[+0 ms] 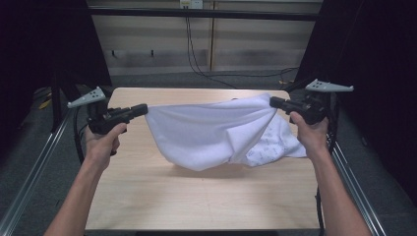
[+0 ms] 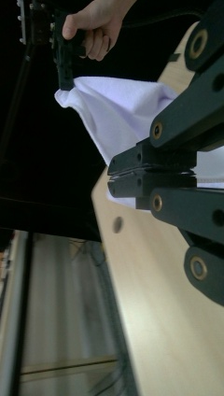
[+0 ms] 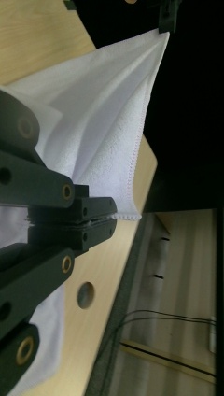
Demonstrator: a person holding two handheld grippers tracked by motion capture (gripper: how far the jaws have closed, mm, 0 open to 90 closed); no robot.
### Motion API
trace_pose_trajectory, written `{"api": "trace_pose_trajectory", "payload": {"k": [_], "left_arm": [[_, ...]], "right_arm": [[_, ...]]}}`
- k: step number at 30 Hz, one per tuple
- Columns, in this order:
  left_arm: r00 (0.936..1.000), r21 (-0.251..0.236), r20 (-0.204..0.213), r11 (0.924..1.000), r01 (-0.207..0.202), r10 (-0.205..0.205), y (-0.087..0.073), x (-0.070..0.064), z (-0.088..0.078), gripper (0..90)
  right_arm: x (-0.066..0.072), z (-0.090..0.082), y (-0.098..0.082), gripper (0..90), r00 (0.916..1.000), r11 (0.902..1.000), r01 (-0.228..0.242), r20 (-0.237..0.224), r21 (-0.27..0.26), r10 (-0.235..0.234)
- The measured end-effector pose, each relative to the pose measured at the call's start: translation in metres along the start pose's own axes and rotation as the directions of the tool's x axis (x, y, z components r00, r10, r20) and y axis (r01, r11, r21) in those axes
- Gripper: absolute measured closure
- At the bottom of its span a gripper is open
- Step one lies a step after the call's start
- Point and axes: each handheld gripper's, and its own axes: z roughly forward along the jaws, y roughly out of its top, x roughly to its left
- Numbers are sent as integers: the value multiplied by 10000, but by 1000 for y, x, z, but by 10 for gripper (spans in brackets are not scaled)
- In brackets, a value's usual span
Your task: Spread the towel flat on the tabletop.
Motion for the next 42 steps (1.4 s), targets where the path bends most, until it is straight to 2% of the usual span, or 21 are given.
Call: {"api": "trace_pose_trajectory", "payload": {"k": [3,4,7,10,11,12,14,16,20,21,22,23,24,28,30,31,35,36,39,40,42], "left_arm": [[9998,-582,146,9982,-141,150,18,-8,-10,888],[9991,-497,90,9979,-409,414,20,-13,-14,888],[9965,132,248,9967,-805,802,5,-25,-22,888],[9953,914,793,9938,-632,560,-49,-36,-33,888],[9953,914,793,9938,-632,560,-49,-36,-33,887],[9961,961,848,9948,-339,257,-83,-41,-41,888],[9935,1078,1097,9940,200,-319,-116,-48,-46,887],[9909,1210,1279,9923,269,-424,-125,-50,-47,887],[9871,2644,1445,9640,291,-694,-165,-71,-56,887],[9871,2644,1445,9640,291,-694,-165,-71,-56,887],[9849,3160,1508,9482,337,-853,-176,-80,-61,886],[9849,3160,1508,9482,337,-853,-176,-80,-61,886],[9760,3409,2118,9397,-259,-499,-180,-93,-69,885],[9590,2995,2821,9522,-600,-283,-181,-107,-87,874],[9578,2995,2860,9522,-600,-296,-180,-106,-89,860],[9502,3057,3075,9509,-482,-507,-180,-102,-88,825],[9492,3274,3066,9442,-351,-710,-178,-90,-82,777],[9598,3364,2707,9415,-217,-746,-178,-81,-75,768],[9682,3519,2347,9360,-12,-869,-175,-68,-59,767],[9762,3788,2008,9255,1,-823,-171,-54,-35,768],[9757,4013,1969,9159,90,-959,-168,-46,-17,768]], "right_arm": [[3,-12,13,887,9997,9984,-33,-242,-567,19],[11,-25,19,887,9985,9941,49,-545,-1084,-108],[21,-33,11,888,9971,9945,270,-681,-1017,-341],[37,-45,-33,887,9924,9984,227,-1193,-509,-287],[39,-48,-50,887,9899,9993,26,-1417,-368,-78],[42,-51,-68,888,9886,9998,-86,-1507,-199,55],[49,-57,-110,887,9846,9983,-510,-1660,273,548],[52,-59,-127,888,9845,9968,-618,-1613,506,692],[70,-78,-180,887,9746,9820,-975,-1845,1621,1272],[70,-78,-180,887,9746,9820,-975,-1845,1621,1272],[79,-91,-190,885,9698,9801,-924,-2071,1757,1285],[83,-96,-194,885,9686,9789,-967,-2094,1801,1342],[88,-102,-199,882,9645,9760,-1074,-2184,1895,1486],[108,-121,-207,777,9592,9726,-696,-2530,2220,1264],[109,-124,-206,744,9598,9752,-779,-2489,2070,1295],[109,-126,-203,729,9620,9758,-734,-2435,2062,1238],[105,-112,-199,677,9707,9669,-460,-2172,2508,1025],[100,-95,-197,657,9763,9602,-358,-1955,2771,928],[92,-75,-195,648,9785,9547,-430,-1806,2944,998],[83,-53,-191,645,9799,9491,-467,-1701,3114,1040],[79,-45,-189,648,9806,9482,-423,-1688,3148,998]]}}
